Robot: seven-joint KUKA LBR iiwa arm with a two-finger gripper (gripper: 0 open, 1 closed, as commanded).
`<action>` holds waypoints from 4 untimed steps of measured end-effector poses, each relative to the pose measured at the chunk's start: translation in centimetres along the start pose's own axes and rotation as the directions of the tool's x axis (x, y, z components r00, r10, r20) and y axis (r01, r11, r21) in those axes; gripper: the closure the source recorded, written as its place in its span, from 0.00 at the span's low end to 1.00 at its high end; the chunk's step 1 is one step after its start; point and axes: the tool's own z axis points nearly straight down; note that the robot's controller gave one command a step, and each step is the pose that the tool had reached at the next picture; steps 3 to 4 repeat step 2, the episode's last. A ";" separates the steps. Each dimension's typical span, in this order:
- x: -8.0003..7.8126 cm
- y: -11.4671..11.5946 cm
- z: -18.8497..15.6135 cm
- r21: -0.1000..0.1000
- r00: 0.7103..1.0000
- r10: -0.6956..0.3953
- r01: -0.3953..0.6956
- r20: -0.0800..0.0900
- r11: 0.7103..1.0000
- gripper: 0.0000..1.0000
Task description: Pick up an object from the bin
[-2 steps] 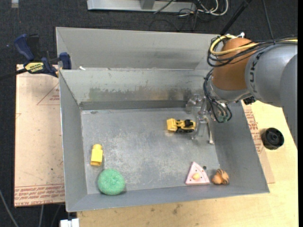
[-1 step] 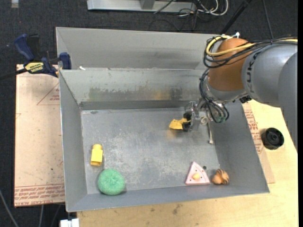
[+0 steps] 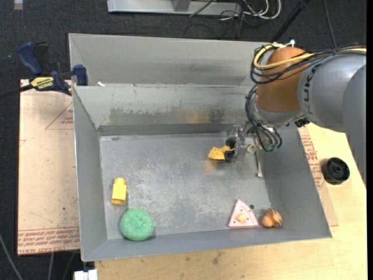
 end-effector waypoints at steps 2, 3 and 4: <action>0.5 -0.7 -19.3 0.002 1.000 -0.005 0.005 0.010 1.000 1.00; 0.5 -0.7 -19.3 0.002 1.000 -0.005 0.005 0.010 1.000 1.00; 0.5 -0.7 -19.3 0.002 1.000 -0.005 0.005 0.010 1.000 1.00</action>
Offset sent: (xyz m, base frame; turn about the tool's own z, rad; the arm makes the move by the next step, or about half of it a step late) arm -0.0082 -0.0072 0.1873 -0.0072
